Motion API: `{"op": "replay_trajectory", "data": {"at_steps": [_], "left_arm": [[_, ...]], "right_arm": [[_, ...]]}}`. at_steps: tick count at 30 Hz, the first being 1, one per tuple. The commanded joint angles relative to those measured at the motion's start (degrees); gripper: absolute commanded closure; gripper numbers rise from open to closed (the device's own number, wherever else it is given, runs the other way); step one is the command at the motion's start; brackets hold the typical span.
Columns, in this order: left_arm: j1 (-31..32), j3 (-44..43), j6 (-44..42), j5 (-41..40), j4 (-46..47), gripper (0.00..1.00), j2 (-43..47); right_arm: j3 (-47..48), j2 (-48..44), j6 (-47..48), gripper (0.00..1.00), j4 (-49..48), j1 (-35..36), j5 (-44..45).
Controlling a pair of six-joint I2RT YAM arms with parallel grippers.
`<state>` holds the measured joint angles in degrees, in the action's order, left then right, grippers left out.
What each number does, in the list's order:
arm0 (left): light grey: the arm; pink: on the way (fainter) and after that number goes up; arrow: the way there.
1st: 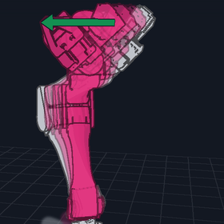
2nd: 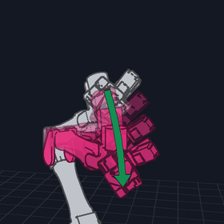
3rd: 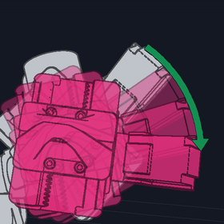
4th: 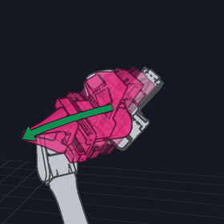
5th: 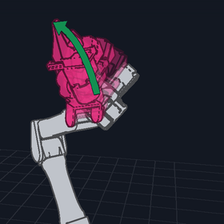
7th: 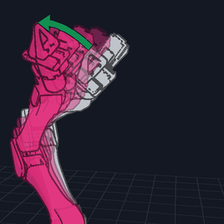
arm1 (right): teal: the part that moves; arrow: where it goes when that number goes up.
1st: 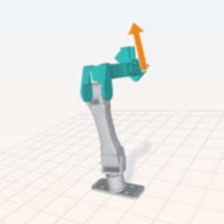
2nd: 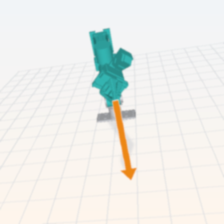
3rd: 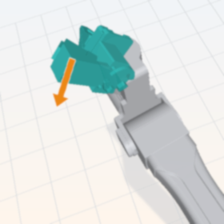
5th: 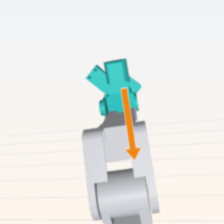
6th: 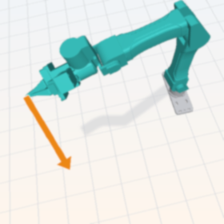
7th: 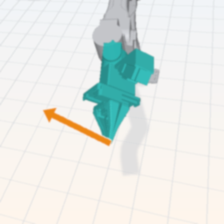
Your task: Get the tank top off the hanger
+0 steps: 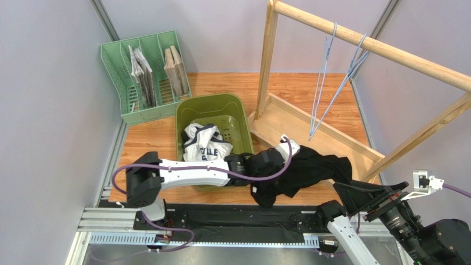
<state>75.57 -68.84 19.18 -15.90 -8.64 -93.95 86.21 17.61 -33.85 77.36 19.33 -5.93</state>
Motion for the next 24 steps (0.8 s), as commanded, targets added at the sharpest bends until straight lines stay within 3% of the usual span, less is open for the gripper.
{"op": "replay_trajectory", "data": {"at_steps": [1, 4, 8, 11, 15, 17, 18, 24], "left_arm": [[0.0, -6.7, 0.5, 7.3, 6.9, 1.00, -4.9], [-0.1, -8.2, 0.2, 8.4, 7.5, 0.99, -9.0], [-0.2, -8.2, -0.1, 8.5, 8.0, 0.49, -10.8], [-0.3, -8.2, -0.1, 7.3, 7.9, 0.36, -11.6], [-1.6, -7.6, 0.0, 6.8, 6.1, 0.31, -12.0], [-2.4, -6.9, 0.2, 6.9, 5.7, 0.05, -12.0], [-2.8, -6.9, 0.1, 7.2, 5.0, 0.01, -12.1], [-4.1, -11.6, -1.1, 7.4, 0.6, 0.01, -17.8]], "right_arm": [[0.7, -0.7, -0.6, 0.00, -0.2, 0.1, -0.2], [0.5, -0.7, -0.7, 0.00, 0.0, 0.1, -0.4], [-0.1, -1.1, -0.6, 0.00, 0.0, 0.1, -0.4], [-0.3, -1.3, -0.3, 0.00, -0.1, 0.1, 0.0], [-0.1, -1.2, -0.2, 0.00, 0.1, 0.1, 0.0], [0.0, -1.2, -0.1, 0.00, 0.2, 0.1, 0.2], [0.0, -1.2, -0.1, 0.00, 0.2, 0.1, 0.3], [-1.0, -1.3, -0.3, 0.00, -0.6, 0.1, -0.1]]}}
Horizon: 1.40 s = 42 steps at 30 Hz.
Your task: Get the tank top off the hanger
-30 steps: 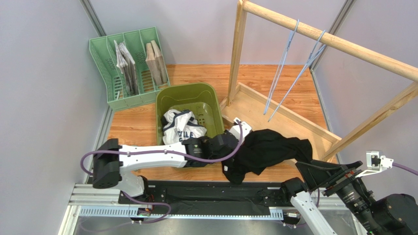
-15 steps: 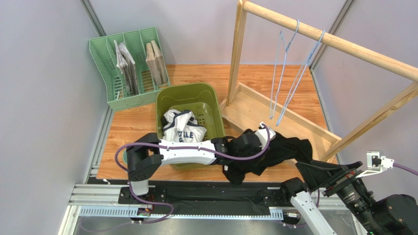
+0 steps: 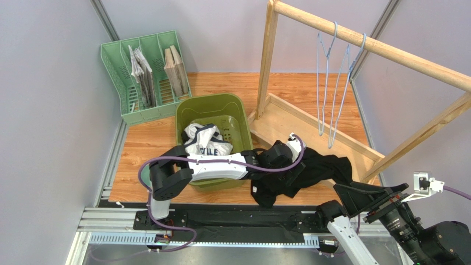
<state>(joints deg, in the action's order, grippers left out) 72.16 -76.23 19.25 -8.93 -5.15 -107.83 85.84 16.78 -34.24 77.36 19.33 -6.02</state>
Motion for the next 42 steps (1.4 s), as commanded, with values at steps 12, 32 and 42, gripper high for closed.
{"op": "replay_trajectory", "data": {"at_steps": [12, 32, 42], "left_arm": [[-2.5, -18.3, 0.0, 2.3, -7.6, 0.01, -18.2], [-2.6, -8.2, 5.4, 18.0, -3.7, 1.00, -9.4], [-4.0, 1.5, 8.1, 21.9, 0.9, 1.00, 7.0]], "right_arm": [[-0.6, -0.2, 0.3, 0.00, -0.6, 0.2, 0.0], [-2.0, -1.2, 0.0, 0.01, -1.3, 0.2, -0.2], [-2.1, -1.8, -0.2, 0.01, -1.0, 0.1, 0.1]]}}
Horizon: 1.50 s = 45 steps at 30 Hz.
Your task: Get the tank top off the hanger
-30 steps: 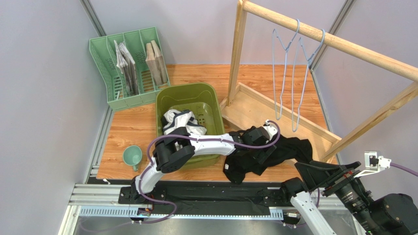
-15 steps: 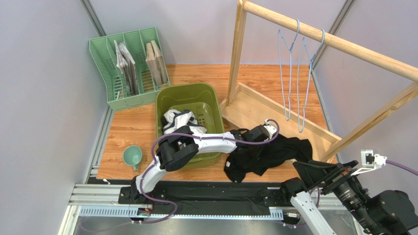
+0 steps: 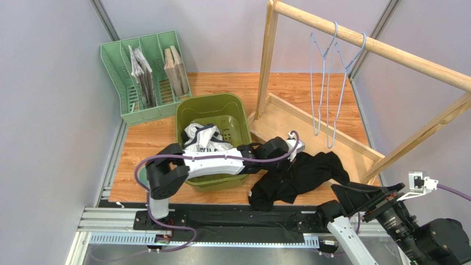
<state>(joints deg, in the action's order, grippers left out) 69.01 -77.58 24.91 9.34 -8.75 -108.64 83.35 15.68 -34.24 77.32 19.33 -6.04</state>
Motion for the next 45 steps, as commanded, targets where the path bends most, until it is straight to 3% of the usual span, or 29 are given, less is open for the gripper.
{"op": "replay_trajectory", "data": {"at_steps": [1, 9, 14, 21, 26, 36, 42, 45], "left_arm": [[-1.7, 3.7, 3.0, 4.6, 5.9, 1.00, 9.0], [-10.3, 11.7, 8.2, 8.0, 12.1, 1.00, 22.6], [-19.3, 14.7, 8.5, 4.3, 9.7, 1.00, 35.4], [-37.8, 18.5, 9.4, -0.3, 3.8, 1.00, 52.6], [-40.2, 18.8, 5.9, -6.3, -2.8, 1.00, 59.7], [-40.4, 23.6, 7.1, 1.7, -1.5, 1.00, 56.5], [-39.9, 24.4, 8.1, 19.9, 2.0, 1.00, 38.7], [-35.0, 23.3, 6.4, 15.6, 1.1, 1.00, 30.3]], "right_arm": [[0.5, -0.7, -0.2, 0.01, -0.9, 0.1, 0.2], [1.4, -0.7, -0.2, 0.01, -0.1, 0.2, 0.4], [1.6, -0.7, -0.4, 0.01, 0.0, 0.1, 0.3], [0.5, -0.9, -0.6, 0.01, -0.8, 0.1, 0.1], [-1.7, -1.0, -0.7, 0.01, -2.4, 0.1, -0.7], [-4.0, -1.7, -1.4, 0.01, -3.9, 0.0, -1.7], [-5.5, -2.1, -1.7, 0.01, -4.5, 0.1, -2.0], [-6.2, -2.2, -1.8, 0.02, -4.7, 0.1, -2.2]]}}
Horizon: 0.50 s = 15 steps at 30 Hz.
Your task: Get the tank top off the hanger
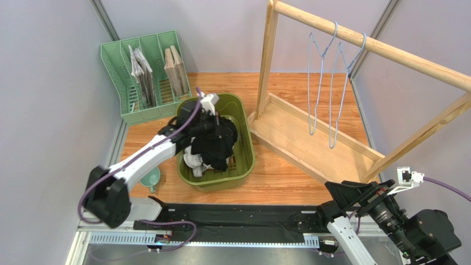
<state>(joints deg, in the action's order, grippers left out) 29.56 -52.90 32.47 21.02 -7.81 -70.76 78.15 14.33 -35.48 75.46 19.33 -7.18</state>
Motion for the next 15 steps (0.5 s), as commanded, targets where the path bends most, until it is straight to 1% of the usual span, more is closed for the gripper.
{"op": "replay_trajectory", "data": {"at_steps": [1, 3, 4, 6, 9, 13, 15], "left_arm": [[7.3, -1.6, -2.0, 1.9, -0.1, 1.00, -9.7], [9.1, -1.3, -2.0, -2.5, 0.3, 1.00, -11.1], [9.5, 0.1, -1.2, -3.4, 1.3, 1.00, -11.4], [9.5, 2.8, -0.6, -6.9, 4.0, 1.00, -9.6], [9.5, 4.3, -0.8, -10.9, 4.4, 1.00, -7.1], [9.5, 5.2, -1.3, -11.9, 3.9, 0.98, -6.3], [9.5, 7.1, -0.7, -11.6, 5.6, 0.94, -5.4]], "right_arm": [[-1.1, -0.8, -0.6, 0.02, -2.8, 0.1, -1.1], [-1.0, -0.8, -0.4, 0.02, -2.8, 0.1, -0.9], [-0.7, -0.7, -0.3, 0.02, -2.4, 0.1, -0.8], [-0.4, -0.6, 0.0, 0.02, -2.1, 0.1, -0.6], [0.0, -0.5, 0.3, 0.01, -1.5, 0.1, 0.0], [-1.6, -0.6, 0.1, 0.01, -3.1, 0.2, -0.5], [-3.4, -0.7, -0.1, 0.01, -4.2, 0.1, -1.2]]}}
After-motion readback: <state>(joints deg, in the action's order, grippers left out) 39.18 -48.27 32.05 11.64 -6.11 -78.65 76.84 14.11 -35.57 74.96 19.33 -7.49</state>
